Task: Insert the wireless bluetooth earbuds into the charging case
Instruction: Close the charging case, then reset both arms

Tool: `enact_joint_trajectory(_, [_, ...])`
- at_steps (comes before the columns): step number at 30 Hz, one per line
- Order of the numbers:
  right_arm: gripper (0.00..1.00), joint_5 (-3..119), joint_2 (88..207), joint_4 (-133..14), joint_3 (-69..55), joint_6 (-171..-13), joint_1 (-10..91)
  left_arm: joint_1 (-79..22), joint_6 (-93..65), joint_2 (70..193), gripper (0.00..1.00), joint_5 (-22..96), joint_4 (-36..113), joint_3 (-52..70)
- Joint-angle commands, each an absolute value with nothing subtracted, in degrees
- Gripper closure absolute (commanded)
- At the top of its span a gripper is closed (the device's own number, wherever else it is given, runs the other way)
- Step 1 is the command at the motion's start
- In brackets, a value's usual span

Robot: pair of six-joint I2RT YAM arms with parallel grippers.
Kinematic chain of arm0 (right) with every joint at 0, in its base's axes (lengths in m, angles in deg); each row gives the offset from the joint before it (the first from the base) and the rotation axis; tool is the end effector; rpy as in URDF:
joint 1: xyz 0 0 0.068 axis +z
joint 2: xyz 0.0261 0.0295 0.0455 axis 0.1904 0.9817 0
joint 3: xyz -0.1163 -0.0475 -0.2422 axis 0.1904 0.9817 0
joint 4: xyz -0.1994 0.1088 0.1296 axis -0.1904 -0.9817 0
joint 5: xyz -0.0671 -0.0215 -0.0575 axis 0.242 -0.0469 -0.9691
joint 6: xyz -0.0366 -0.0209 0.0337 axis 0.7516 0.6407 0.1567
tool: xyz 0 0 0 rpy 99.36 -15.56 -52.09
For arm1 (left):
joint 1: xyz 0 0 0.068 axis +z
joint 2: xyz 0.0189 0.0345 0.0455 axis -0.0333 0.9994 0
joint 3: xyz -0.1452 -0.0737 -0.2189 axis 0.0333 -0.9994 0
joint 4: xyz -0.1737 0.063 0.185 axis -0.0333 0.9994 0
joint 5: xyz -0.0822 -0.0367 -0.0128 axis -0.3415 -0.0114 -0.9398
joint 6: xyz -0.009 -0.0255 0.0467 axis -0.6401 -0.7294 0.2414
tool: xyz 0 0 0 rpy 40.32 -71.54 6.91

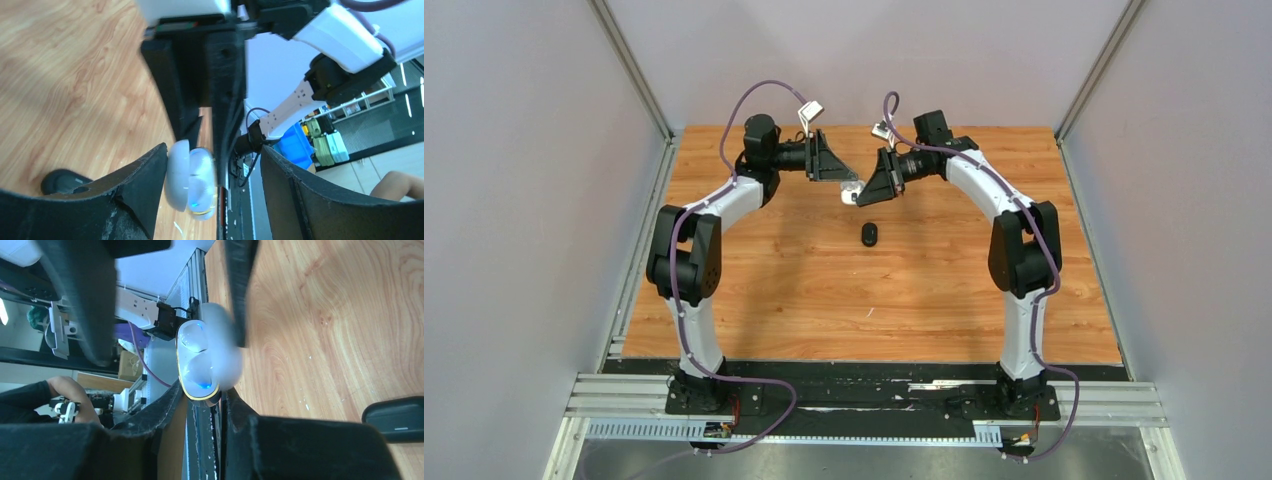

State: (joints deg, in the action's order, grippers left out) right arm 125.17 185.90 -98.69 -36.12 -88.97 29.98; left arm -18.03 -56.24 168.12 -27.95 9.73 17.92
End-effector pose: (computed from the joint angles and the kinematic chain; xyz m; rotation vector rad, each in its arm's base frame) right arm 0.4148 0.1793 0.2729 -0.8324 2.1108 1.7863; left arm 0.4176 -0.1563 0.2829 0.5899 1.8595 -1.8510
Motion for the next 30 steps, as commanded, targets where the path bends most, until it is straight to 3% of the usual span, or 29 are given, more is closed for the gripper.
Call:
enact_joint_trajectory(1, [1.0,124.4,188.4,-96.0,-37.8,-92.8,28.9,-18.9,-61.3,166.1,0.27,-33.1,-0.9,20.2])
enact_joint_trajectory(8, [1.0,125.7,190.8,-93.0,-36.3,-97.3,27.1,-19.2,-51.3,163.1,0.34,-32.9,9.6,20.0])
enact_joint_trajectory(11, [1.0,124.2,190.1,-93.5,-35.1,-96.0,26.3,-18.5,-37.9,161.5,0.38,-28.3,25.5,21.2])
enact_joint_trajectory(14, [1.0,118.4,188.9,-97.2,-30.6,-93.4,24.3,-17.7,-20.3,160.1,0.32,-13.6,53.1,26.1])
enact_joint_trajectory(16, [1.0,112.6,187.9,-99.4,-26.3,-90.9,22.8,-17.5,-13.5,160.1,0.29,-5.7,62.7,27.5])
enact_joint_trajectory(19, [1.0,105.0,187.0,-103.9,-21.2,-86.3,21.8,-17.2,-11.4,159.6,0.29,3.4,67.6,26.3])
enact_joint_trajectory(23, [0.99,101.4,187.6,-104.7,-17.4,-86.1,21.7,-17.1,-11.7,158.0,0.29,4.8,68.3,22.1])
enact_joint_trajectory(24, [0.95,100.4,188.0,-104.4,-17.1,-86.7,21.8,-17.1,-12.2,157.7,0.28,5.2,68.1,21.5])
enact_joint_trajectory(26, [0.73,97.2,189.4,-104.2,-17.9,-87.5,21.8,-17.0,-11.8,156.6,0.26,5.9,67.9,20.1])
enact_joint_trajectory(29, [0.18,87.5,190.4,-107.1,-22.9,-86.6,21.8,-17.0,-10.8,155.5,0.21,7.1,69.1,19.5])
enact_joint_trajectory(30, [0.02,83.4,189.7,-108.3,-24.5,-84.8,21.7,-17.0,-10.0,155.3,0.12,7.6,69.8,19.5])
